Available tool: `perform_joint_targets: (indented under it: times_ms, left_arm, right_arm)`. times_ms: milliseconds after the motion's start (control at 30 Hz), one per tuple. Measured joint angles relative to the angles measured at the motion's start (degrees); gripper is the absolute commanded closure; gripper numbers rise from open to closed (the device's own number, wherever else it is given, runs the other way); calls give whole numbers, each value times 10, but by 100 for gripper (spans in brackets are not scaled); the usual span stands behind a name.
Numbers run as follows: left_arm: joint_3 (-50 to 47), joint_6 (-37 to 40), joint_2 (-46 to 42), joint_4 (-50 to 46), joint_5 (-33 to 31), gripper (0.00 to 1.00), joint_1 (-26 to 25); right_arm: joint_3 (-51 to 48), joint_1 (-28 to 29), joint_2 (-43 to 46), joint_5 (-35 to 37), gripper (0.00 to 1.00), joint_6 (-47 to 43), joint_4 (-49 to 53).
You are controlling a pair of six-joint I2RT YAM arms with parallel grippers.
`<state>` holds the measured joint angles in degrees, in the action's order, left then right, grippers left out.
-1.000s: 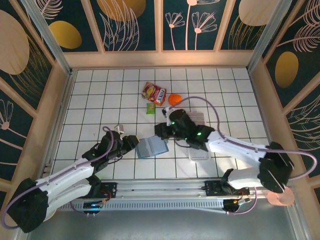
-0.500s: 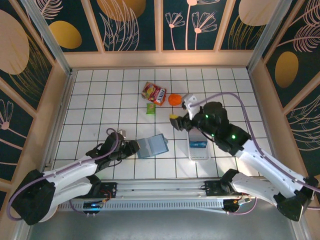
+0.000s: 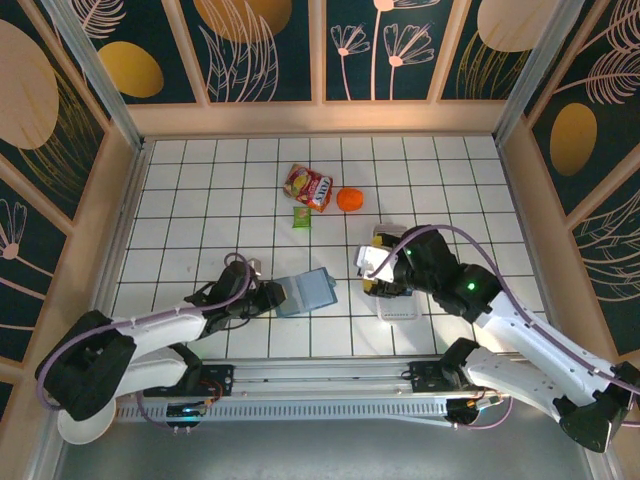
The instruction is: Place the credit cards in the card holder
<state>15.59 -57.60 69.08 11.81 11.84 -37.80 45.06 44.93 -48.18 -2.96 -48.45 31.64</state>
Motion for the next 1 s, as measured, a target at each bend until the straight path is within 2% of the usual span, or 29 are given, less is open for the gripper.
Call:
perform_joint_targets:
  times_ms: [133, 267, 467, 533, 633, 733, 900, 1000]
  left_arm:
    - [26, 10, 35, -5, 3, 65, 1]
    - [53, 22, 60, -30, 13, 66, 4]
    - [89, 48, 91, -59, 15, 63, 4]
    - [97, 56, 94, -67, 15, 53, 4]
    - [105, 71, 91, -61, 16, 29, 1]
    - [107, 90, 67, -65, -26, 18, 5]
    - [106, 105, -14, -99, -79, 20, 9]
    - [96, 106, -58, -105, -81, 30, 9]
  right_arm:
    - [-26, -17, -3, 16, 20, -39, 23]
    - [-42, -40, -12, 34, 3, -69, 31]
    - [-50, -62, -30, 48, 1, -113, 38]
    - [-58, -70, -31, 50, 1, -127, 38]
    - [-70, -82, -31, 51, 1, -147, 38]
    - [-78, -90, -31, 51, 1, -168, 38]
    - [-95, -93, -31, 51, 1, -205, 28]
    - [-112, -95, -31, 52, 1, -233, 3]
